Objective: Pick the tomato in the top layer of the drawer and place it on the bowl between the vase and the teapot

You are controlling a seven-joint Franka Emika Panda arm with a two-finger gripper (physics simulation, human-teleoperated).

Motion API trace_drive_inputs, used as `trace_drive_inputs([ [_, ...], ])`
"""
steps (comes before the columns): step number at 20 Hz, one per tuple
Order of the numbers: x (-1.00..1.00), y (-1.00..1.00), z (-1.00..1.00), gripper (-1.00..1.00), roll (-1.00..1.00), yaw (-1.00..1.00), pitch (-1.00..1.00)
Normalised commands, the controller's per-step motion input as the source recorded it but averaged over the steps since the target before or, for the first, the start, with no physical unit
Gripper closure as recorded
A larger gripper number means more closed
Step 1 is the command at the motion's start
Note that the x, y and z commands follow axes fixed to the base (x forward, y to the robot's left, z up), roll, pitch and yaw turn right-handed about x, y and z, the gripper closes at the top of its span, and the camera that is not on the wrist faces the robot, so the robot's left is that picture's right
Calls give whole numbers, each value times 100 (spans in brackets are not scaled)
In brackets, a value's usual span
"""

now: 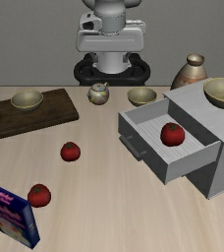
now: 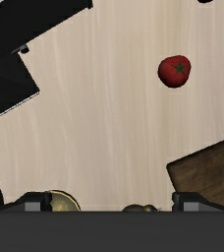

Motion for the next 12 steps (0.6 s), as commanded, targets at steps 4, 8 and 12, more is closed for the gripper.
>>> trace_drive_inputs([
  [4,100,0,0,-100,0,0,0],
  [8,100,0,0,-100,0,0,0],
  [12,100,0,0,-100,0,0,0],
])
